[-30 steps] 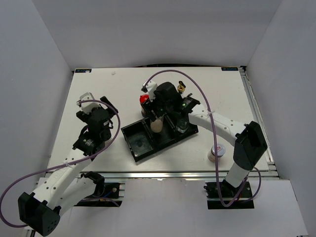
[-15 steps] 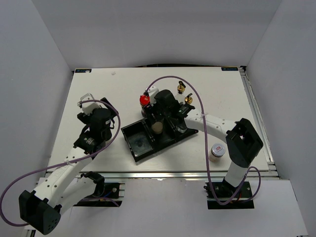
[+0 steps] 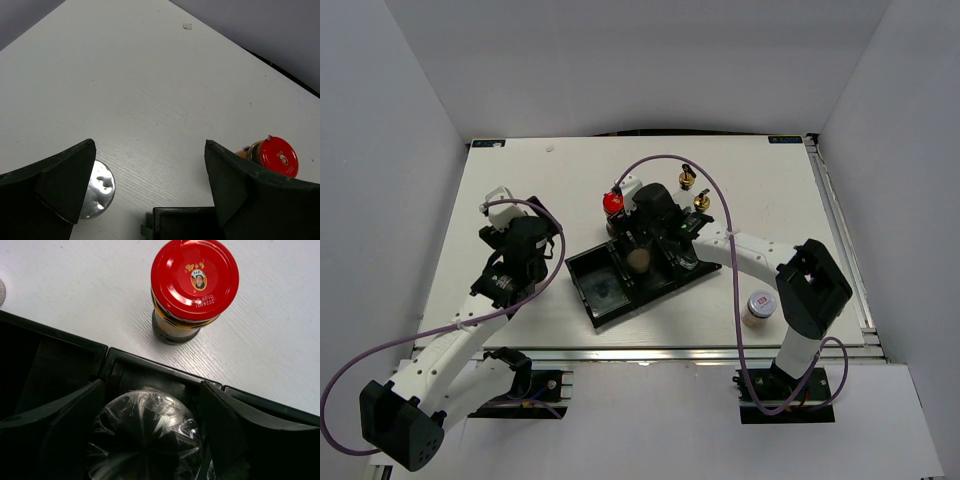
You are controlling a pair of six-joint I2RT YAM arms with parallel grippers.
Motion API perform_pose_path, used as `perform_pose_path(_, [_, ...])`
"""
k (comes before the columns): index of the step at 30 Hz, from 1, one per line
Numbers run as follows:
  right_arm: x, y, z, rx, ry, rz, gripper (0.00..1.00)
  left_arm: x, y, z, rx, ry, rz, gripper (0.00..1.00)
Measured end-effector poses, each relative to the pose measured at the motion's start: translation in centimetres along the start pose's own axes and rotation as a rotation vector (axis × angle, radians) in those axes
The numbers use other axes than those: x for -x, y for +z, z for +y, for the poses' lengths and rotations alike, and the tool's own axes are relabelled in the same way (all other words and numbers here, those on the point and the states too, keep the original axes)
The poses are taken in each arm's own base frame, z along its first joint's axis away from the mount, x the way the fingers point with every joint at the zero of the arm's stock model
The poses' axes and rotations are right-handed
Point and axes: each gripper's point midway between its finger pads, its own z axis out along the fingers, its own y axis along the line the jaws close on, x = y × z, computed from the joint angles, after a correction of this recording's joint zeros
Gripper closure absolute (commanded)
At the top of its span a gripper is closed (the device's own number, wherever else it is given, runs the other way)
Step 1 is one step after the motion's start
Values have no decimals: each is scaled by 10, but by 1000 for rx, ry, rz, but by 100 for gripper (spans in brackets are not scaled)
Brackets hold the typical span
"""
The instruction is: Organize the condiment bottles
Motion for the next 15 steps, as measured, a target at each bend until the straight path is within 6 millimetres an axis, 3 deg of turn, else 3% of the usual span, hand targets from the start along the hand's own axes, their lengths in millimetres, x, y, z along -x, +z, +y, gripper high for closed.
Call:
perform_pose_path(2, [2, 0, 0, -4, 3, -9, 11, -1, 0, -2, -8, -1, 4, 2])
perform_pose_path(11, [5, -1, 0, -13, -20, -13, 11, -1, 0, -3, -13, 1, 9, 2])
perform_pose_path(15, [28, -6, -4, -37, -45, -40, 10, -1, 0, -3, -13, 4, 9, 2])
